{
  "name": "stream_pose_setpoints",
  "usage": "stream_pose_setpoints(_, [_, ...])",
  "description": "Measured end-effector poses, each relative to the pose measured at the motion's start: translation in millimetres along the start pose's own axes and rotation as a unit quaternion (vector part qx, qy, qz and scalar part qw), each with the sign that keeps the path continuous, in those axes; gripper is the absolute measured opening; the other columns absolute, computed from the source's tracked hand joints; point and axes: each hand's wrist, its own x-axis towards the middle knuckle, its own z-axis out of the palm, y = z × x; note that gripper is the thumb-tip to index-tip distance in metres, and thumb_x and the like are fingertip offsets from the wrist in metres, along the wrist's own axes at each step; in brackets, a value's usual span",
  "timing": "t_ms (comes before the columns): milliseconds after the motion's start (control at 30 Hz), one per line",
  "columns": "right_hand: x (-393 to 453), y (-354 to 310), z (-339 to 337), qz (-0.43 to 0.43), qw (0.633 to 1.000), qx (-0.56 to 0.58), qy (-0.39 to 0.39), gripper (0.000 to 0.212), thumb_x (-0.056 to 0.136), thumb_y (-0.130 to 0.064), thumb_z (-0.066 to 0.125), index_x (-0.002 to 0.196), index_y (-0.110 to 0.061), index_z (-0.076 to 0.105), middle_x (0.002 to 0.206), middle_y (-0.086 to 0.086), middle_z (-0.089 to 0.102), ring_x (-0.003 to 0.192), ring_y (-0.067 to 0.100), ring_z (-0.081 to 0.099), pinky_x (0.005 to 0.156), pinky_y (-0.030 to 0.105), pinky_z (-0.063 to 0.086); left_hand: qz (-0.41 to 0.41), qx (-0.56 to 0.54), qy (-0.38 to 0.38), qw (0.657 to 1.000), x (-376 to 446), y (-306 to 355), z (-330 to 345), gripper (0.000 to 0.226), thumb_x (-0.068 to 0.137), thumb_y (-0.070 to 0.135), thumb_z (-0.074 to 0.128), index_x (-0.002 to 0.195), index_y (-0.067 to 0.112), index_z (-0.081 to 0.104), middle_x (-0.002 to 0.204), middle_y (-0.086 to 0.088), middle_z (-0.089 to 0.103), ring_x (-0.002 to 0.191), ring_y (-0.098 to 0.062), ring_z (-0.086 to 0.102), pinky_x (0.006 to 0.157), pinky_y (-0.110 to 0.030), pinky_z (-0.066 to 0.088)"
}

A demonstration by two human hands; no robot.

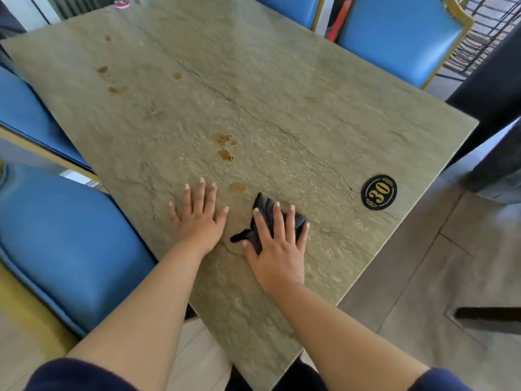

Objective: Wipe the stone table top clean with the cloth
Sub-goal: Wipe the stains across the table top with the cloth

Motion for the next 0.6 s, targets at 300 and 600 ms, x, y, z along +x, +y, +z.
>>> stream_pose_setpoints(300, [124.8, 28.9, -12.1, 0.155, 0.988, 0.005, 0.004, 0.058, 0.099, -0.051, 0.016, 0.152, -0.034, 0.002, 0.162, 0.002, -0.006, 0.146, 0.028, -0.018, 0.113, 0.058, -0.011, 0.021, -0.032, -0.097, 0.995, 1.9, -5.0, -14.9, 0.067, 0.095, 0.064, 0.009, 0.139, 0.04, -0.036, 0.138, 0.018, -0.054, 0.131, -0.017, -0.047, 0.112, -0.055, -0.022])
stream_pose_setpoints(600, [106.3, -20.4, 0.1, -0.102, 0.994, 0.03, -0.02, 0.062, 0.099, -0.036, 0.019, 0.153, -0.02, -0.007, 0.162, -0.002, -0.005, 0.147, 0.015, -0.012, 0.119, 0.045, -0.007, 0.001, -0.075, -0.079, 0.994, 5.4, -4.2, -14.6, 0.056, 0.098, 0.056, 0.003, 0.144, 0.043, -0.026, 0.143, 0.023, -0.045, 0.133, -0.008, -0.042, 0.113, -0.048, -0.023])
